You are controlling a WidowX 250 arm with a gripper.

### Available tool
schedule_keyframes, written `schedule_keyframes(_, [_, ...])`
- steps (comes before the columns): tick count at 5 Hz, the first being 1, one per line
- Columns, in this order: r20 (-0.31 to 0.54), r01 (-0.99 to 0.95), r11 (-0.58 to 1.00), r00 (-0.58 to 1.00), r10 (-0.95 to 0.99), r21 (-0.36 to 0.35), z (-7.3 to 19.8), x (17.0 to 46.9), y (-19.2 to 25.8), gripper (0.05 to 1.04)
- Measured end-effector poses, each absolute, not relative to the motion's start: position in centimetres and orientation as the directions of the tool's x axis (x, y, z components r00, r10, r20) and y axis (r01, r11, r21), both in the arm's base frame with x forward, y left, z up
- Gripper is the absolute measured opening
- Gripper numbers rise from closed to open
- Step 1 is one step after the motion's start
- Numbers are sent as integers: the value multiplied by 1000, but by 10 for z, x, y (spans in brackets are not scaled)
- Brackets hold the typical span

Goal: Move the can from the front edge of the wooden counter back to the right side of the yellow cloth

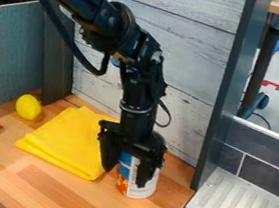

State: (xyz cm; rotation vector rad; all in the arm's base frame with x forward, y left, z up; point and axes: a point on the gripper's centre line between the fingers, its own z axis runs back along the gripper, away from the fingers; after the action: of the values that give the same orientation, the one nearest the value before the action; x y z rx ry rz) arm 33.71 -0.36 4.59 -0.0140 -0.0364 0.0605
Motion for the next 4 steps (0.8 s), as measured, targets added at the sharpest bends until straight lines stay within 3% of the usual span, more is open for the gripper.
schedule_keyframes(4, [58,-70,997,996,71,-21,49,340,8,1002])
